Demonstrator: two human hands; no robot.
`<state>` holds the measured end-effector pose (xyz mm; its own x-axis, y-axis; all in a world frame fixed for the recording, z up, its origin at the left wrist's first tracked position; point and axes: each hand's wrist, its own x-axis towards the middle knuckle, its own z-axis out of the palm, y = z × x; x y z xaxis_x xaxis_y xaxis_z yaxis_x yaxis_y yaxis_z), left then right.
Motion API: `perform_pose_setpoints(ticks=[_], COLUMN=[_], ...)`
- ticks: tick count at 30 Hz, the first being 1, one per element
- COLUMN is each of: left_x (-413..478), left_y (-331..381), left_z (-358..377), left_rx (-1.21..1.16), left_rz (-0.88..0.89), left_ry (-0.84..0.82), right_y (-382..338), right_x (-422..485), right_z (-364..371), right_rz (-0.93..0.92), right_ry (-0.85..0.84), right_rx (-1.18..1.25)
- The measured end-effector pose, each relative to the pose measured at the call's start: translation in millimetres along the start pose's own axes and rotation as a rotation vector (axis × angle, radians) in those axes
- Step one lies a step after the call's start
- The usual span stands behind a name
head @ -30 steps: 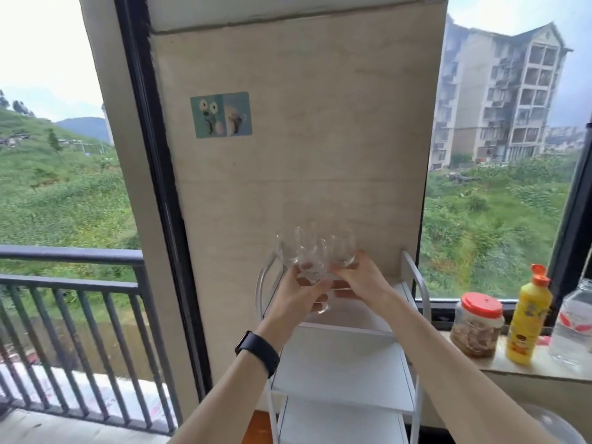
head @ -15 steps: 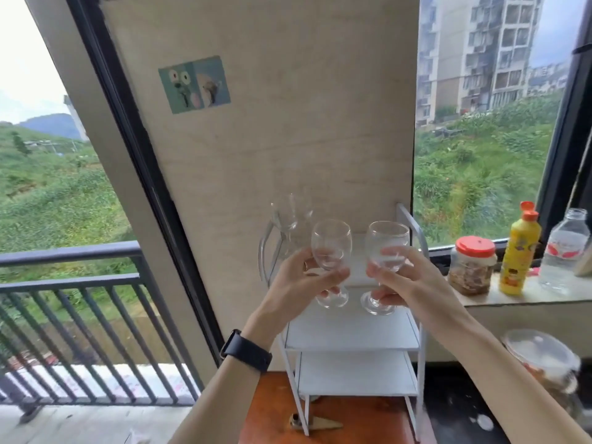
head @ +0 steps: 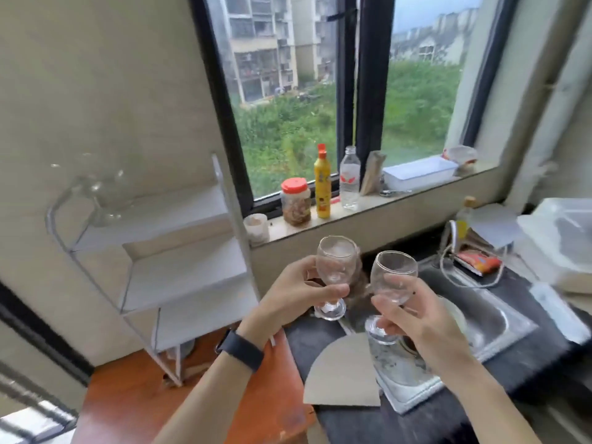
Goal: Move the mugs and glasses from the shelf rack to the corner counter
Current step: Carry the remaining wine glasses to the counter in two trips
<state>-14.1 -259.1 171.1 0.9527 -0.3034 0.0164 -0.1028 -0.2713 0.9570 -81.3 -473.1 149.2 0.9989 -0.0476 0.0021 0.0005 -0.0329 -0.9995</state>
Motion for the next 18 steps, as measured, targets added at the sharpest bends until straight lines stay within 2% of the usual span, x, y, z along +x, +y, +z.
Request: perform_pose_setpoints(ticks=[11, 18], left_x=[15.3, 12.2], left_y=[58.6, 108.3], left_z=[341.7, 513.4], left_rx=[-0.076, -0.083], left_rz=[0.061, 0.143], left_ry=[-0.398, -0.642], right_y=[46.1, 49.1], right_x=[-193.5, -298.4], right_z=[-300.4, -423.4], right_rz=[0.156, 0.188], right_ry=[0.670, 1.071], right_rx=[-0.156, -0.195])
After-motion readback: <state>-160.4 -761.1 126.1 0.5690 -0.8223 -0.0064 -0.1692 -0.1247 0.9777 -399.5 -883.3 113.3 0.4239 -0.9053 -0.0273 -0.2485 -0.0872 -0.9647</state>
